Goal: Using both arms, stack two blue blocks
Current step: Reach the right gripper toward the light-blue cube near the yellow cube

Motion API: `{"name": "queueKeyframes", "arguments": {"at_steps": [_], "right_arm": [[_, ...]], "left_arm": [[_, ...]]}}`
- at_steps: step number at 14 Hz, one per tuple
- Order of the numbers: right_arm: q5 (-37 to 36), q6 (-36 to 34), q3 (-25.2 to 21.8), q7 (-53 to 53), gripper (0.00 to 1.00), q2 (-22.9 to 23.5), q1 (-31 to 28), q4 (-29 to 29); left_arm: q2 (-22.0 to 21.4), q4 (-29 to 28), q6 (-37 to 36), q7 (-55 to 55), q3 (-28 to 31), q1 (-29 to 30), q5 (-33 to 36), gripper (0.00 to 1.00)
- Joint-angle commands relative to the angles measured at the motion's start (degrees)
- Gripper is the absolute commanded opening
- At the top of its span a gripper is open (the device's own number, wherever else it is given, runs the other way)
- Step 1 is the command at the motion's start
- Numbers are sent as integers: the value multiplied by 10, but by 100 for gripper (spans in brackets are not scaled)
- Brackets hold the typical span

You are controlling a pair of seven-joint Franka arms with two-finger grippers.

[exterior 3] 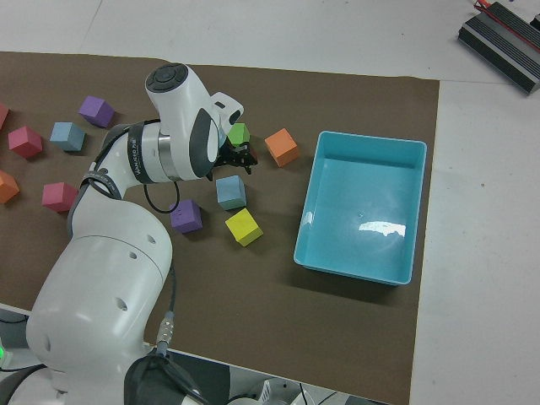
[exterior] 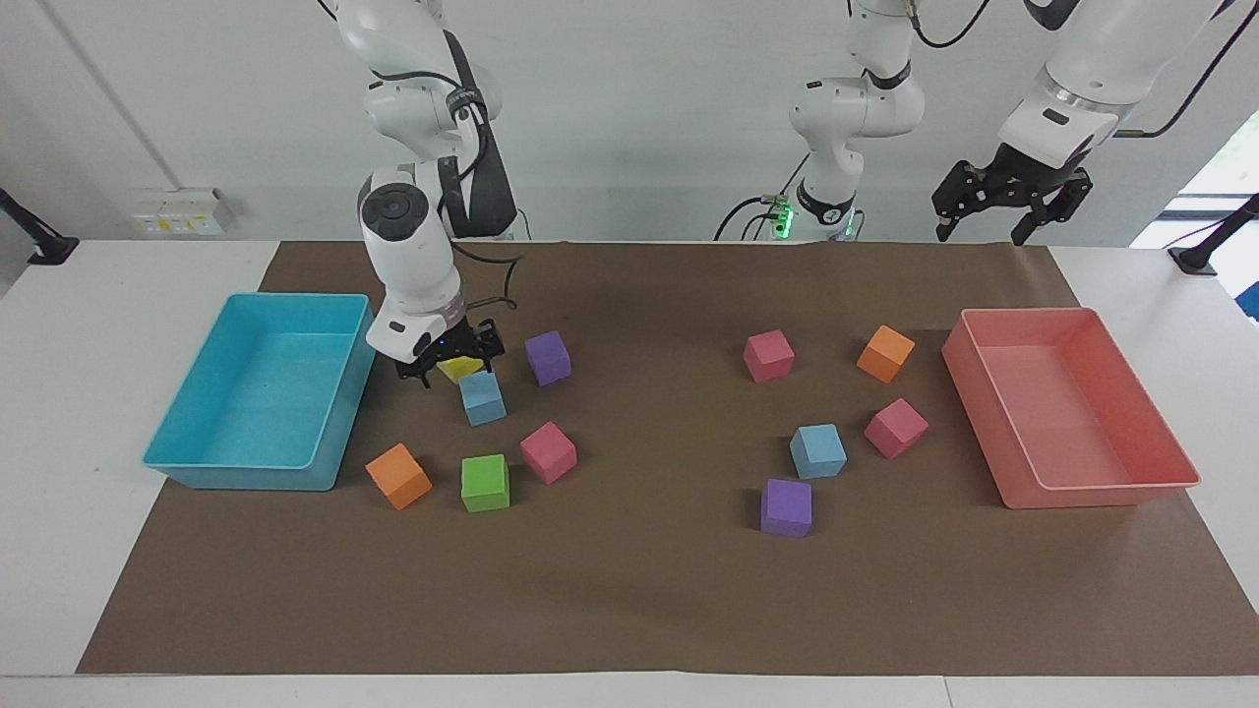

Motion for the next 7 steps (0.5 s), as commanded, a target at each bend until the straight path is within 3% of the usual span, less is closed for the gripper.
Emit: {"name": "queueKeyframes", "arguments": {"at_steps": [1,4,7], "right_arm": [[13,60,1,-22,100,3,-3,-44],[16,67,2,-29,100,10,-2,-56],[65,80,2,-66,100,17,-1,-65]], "left_arm": [[-2,-1,10,7,4,2,-3,100],[-2,-1,11,7,5,2,-3,100],[-2,-2,13,7,5,2,-3,100]]}}
